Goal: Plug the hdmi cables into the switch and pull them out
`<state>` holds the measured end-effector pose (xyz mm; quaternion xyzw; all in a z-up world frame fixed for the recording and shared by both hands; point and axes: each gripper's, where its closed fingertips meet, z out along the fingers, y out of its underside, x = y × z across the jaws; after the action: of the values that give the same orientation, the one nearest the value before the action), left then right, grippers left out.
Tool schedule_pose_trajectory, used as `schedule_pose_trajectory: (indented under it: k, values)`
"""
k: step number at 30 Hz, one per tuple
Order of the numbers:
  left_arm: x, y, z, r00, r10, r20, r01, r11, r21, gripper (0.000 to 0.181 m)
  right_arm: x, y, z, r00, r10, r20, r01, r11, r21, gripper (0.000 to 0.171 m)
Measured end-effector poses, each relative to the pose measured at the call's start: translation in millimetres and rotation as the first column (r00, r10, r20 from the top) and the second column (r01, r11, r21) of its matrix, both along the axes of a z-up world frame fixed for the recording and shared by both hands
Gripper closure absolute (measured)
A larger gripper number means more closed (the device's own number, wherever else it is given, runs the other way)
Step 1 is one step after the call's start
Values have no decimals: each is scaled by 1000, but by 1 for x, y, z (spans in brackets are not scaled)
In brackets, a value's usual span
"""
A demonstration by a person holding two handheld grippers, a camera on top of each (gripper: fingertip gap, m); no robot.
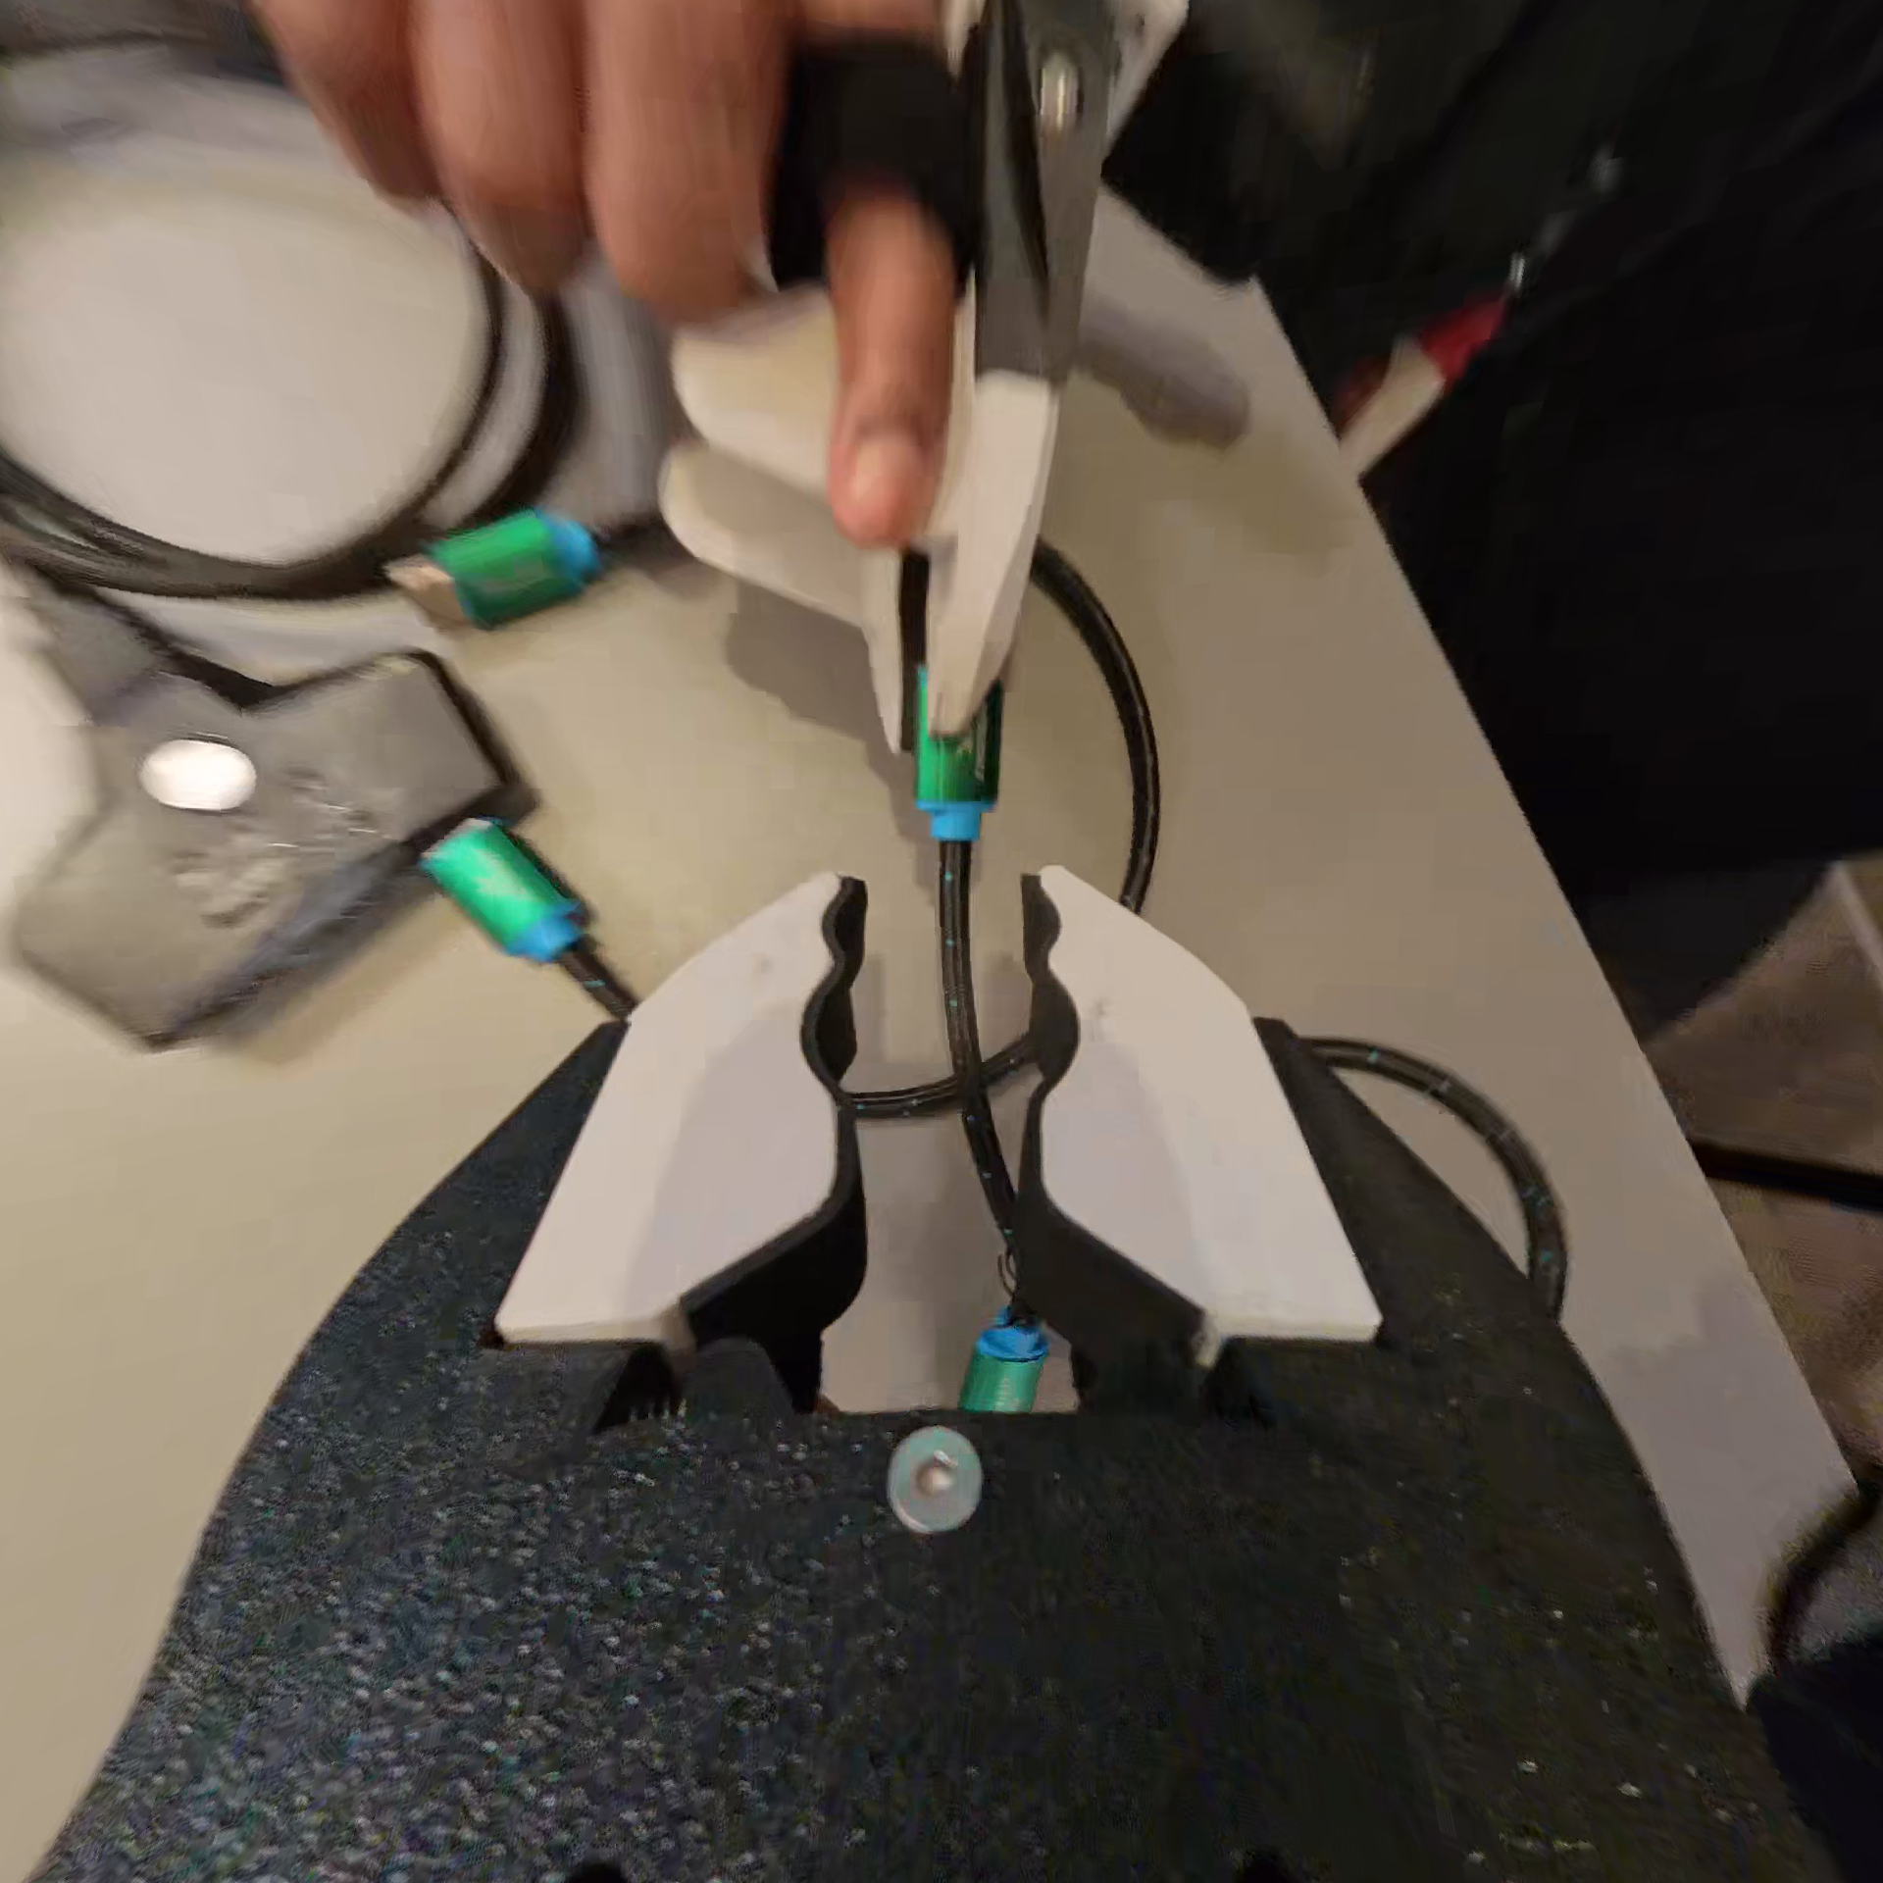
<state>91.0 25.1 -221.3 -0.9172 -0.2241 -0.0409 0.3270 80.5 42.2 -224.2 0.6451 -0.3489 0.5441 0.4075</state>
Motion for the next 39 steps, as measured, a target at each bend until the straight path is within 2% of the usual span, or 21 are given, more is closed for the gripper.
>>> schedule_pose_trajectory:
  k: [2,5,8,10,14,21,28,30,35,39]
  values:
    - [3,10,-15,999,-31,27,30,998,53,151,-3,-1,0,1000,-6,2,6,1000,-2,160]
    - [-8,18,-12,999,14,-52,-6,988,151,153,-9,-3,3,999,-17,36,17,1000,2,160]
    - [-18,17,-20,985,52,-167,-31,992,121,154,-16,-7,8,997,-34,70,34,999,-3,160]
    - [-22,16,-28,972,57,-229,-39,996,85,163,-22,-9,10,995,-49,84,49,999,-4,160]
    - [-39,12,-26,913,140,-382,-108,989,104,171,-33,-14,12,991,-84,107,84,996,0,160]
    - [-50,0,-7,785,360,-504,-221,923,315,170,-55,-22,6,976,-148,159,141,988,58,159]
    - [-54,0,-27,804,375,-462,-311,926,212,165,-55,-28,6,973,-153,174,141,987,76,157]
    - [-58,-2,-30,777,375,-506,-336,926,171,170,-56,-30,6,971,-161,179,148,985,87,158]
    - [-63,-7,-30,750,391,-534,-367,917,157,171,-63,-34,4,952,-202,232,171,974,146,159]
    - [-66,-26,-31,728,417,-545,-441,893,94,172,-80,-37,7,904,-289,315,219,946,241,158]
